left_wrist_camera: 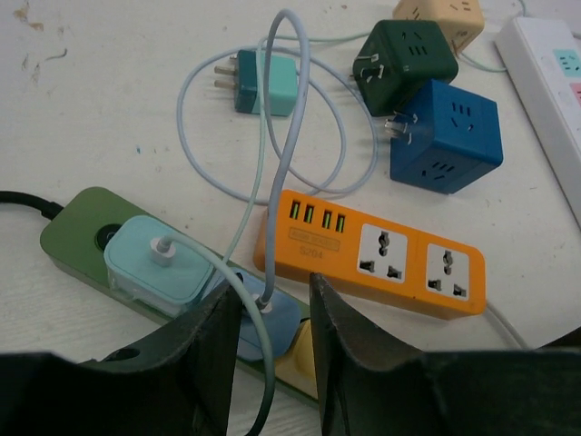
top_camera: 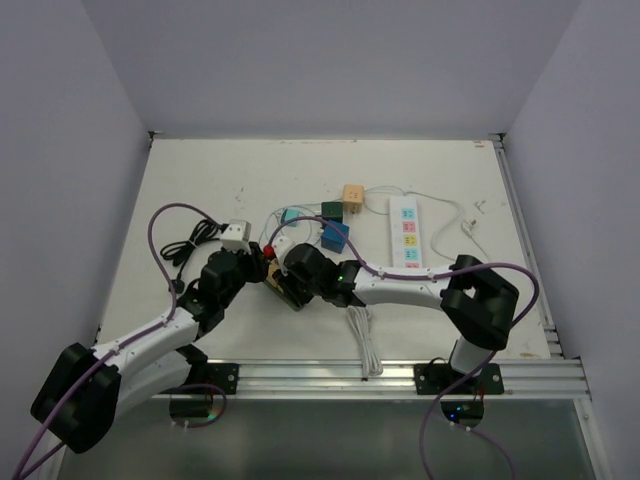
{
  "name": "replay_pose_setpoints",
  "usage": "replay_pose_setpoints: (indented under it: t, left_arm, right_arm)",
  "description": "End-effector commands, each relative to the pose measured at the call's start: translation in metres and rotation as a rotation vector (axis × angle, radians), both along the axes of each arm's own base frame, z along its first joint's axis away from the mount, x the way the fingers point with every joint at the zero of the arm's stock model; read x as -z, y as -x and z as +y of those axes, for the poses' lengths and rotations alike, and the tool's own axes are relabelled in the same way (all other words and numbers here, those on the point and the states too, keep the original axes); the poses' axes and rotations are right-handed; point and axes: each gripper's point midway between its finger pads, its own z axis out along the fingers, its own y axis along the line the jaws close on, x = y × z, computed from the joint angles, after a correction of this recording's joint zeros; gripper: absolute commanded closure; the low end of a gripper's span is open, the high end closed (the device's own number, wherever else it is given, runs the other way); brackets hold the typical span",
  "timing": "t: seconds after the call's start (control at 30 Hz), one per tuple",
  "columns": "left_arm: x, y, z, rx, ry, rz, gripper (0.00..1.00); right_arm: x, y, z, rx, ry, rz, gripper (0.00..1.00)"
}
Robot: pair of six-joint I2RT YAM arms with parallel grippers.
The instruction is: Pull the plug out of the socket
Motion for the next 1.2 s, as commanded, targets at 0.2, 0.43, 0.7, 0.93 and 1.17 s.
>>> replay_pose_setpoints:
  t: [0.2,0.43,0.7,0.93,1.17]
  left_arm:
    - [0.020,0.010,-0.009,0.024,0.106,0.008,0.65]
    - [0.048,0.025,-0.005,0.013,0.155,0.051,0.82]
    - [0.059,0.023,-0.006,-0.005,0.129,0.105,0.85]
    - [0.065,0.019,-0.005,-0.021,0.098,0.129,0.85]
    - [0.070,0.019,-0.004,-0.030,0.089,0.149,0.81]
  right_arm:
    - [-0.057,-0.021,0.008,-0.011,-0.137,-0.085,0.94]
    - [-0.063,-0.035,-0.004,0.014,-0.213,-0.023,0.96]
    - [-0.067,-0.041,-0.006,-0.037,-0.146,-0.108,0.97]
    - [-0.067,-0.036,-0.004,-0.036,-0.042,-0.209,0.98]
    - [-0.065,-0.038,-0.011,-0.028,-0.014,-0.255,0.99]
